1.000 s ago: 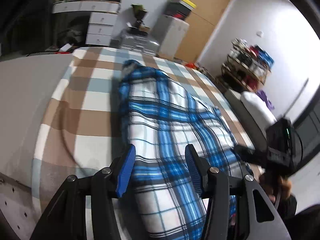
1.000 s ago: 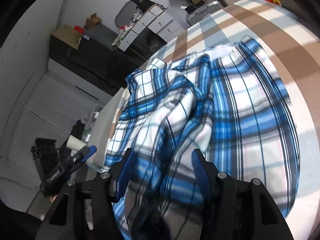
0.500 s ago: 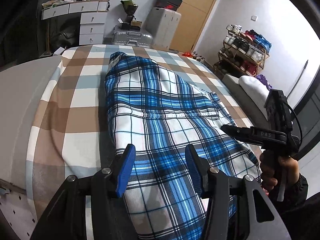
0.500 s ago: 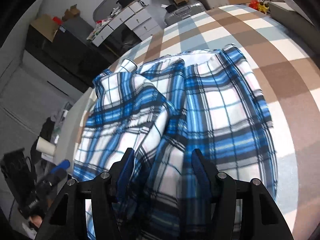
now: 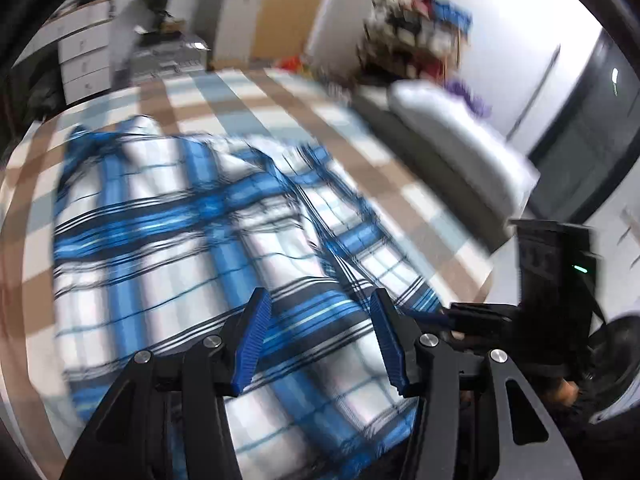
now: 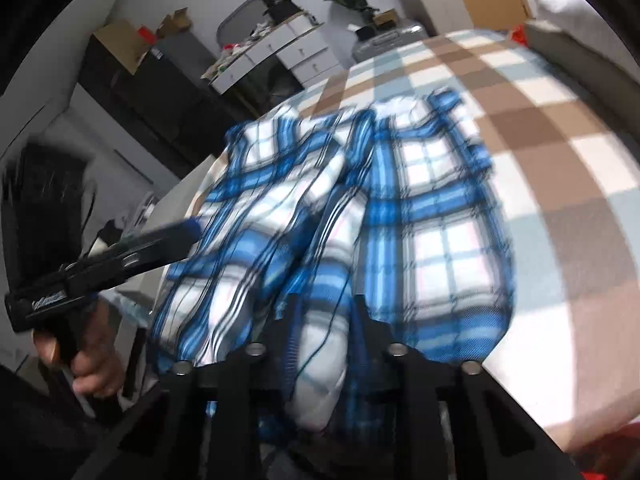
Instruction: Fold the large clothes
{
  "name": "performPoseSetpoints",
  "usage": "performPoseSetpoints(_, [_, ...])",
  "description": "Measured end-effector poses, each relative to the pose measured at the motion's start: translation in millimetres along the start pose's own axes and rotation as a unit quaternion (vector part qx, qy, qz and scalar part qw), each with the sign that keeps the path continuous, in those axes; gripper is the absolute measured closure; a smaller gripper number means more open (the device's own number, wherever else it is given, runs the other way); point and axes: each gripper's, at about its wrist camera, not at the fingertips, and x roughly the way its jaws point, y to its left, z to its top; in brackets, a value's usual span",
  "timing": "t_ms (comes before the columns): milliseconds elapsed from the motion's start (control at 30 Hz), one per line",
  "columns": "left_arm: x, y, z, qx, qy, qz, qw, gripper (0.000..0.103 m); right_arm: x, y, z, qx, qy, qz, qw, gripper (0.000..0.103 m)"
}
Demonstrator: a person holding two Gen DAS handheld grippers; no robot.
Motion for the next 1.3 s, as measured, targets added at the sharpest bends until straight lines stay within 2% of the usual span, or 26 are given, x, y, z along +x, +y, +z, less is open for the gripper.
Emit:
performPoseSetpoints(67, [26,-10,2,0.015,0.045,0.030,0.9984,0.057,3,2,-5,-0.004,0.003,-0.004,1.000,0.084])
performPoseSetpoints(133, [38,-16,-1,0.031,0.067,0.069,0.9949,0.057,5,2,-6,-0.010,0.004,-0.006,1.000,0.084])
performPoseSetpoints(267, [41,-17,-7,0.045,0.068,0.104,0.9913,0.056,4,-2,-7,-0.014,0.003,0.003,1.000,0.084])
performPoseSetpoints(333, [38,-14,-10,0.040,0.058,0.099,0.9926,0.056,4,-4,-6,-0.013,0.002,0.008,1.000,0.084])
performPoseSetpoints(367, [35,-12,-12,0.039,0.049,0.097,0.9933,0.058,4,-5,-7,-0.013,0.001,0.011,1.000,0.084])
performPoseSetpoints(400, [34,-11,-14,0.040,0.041,0.104,0.9929,0.072,4,-6,-8,-0.013,0.000,0.014,1.000,0.084])
performPoseSetpoints(433, [32,-10,-16,0.041,0.034,0.109,0.9926,0.079,5,-6,-9,-0.012,-0.001,0.016,1.000,0.084])
performPoseSetpoints(467, [31,-10,-15,0.035,0.030,0.100,0.9939,0.089,7,-7,-10,-0.012,0.001,0.016,1.000,0.084])
performPoseSetpoints(500, [29,-9,-15,0.024,0.024,0.092,0.9952,0.094,9,-8,-11,-0.012,0.005,0.016,1.000,0.084])
performPoseSetpoints(600, [20,-11,-10,0.016,0.005,0.059,0.9981,0.098,9,-10,-12,-0.013,0.005,0.024,1.000,0.084])
performPoseSetpoints(733, [6,-16,8,0.001,-0.005,-0.007,1.0000,0.099,9,-12,-13,-0.010,0.007,0.034,0.999,0.084])
performPoseSetpoints(800, [3,-20,16,-0.003,-0.011,-0.027,0.9996,0.099,9,-12,-13,-0.011,0.009,0.038,0.999,0.084])
performPoseSetpoints(900, [26,-18,16,-0.004,0.008,-0.024,0.9997,0.099,10,-14,-11,-0.007,0.009,0.044,0.999,0.084])
performPoseSetpoints(967, [54,-5,3,-0.033,0.049,-0.023,0.9980,0.099,9,-15,-11,-0.002,0.011,0.045,0.999,0.084])
performPoseSetpoints(1033, [54,-1,-4,-0.048,0.037,-0.034,0.9976,0.099,1,-15,-12,-0.003,0.013,0.031,0.999,0.081])
performPoseSetpoints(1133, [49,-3,-4,-0.046,0.033,-0.035,0.9978,0.099,-25,-16,-15,-0.015,-0.020,0.018,1.000,0.072])
performPoseSetpoints(1233, [50,-2,-4,-0.046,0.036,-0.038,0.9976,0.099,-48,-14,-15,-0.020,-0.048,0.058,0.997,0.071])
performPoseSetpoints(1300, [51,1,-2,-0.054,0.034,-0.044,0.9970,0.099,-51,-2,-18,-0.045,-0.044,0.102,0.993,0.069])
